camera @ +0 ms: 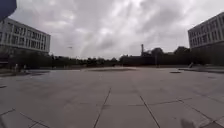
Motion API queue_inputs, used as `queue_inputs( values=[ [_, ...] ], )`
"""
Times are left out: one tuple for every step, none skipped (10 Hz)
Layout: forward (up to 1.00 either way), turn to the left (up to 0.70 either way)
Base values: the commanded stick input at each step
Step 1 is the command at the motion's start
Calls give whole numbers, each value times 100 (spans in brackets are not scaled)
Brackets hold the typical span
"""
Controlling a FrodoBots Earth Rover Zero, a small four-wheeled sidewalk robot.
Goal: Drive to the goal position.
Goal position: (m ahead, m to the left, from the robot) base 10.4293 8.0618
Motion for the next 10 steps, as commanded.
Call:
queue_inputs(
  values=[
    [70, 3],
    [70, 3],
    [70, 3],
    [70, 3],
    [70, 3],
    [70, 3],
    [70, 3],
    [70, 3],
    [70, 3],
    [70, 3]
  ],
)
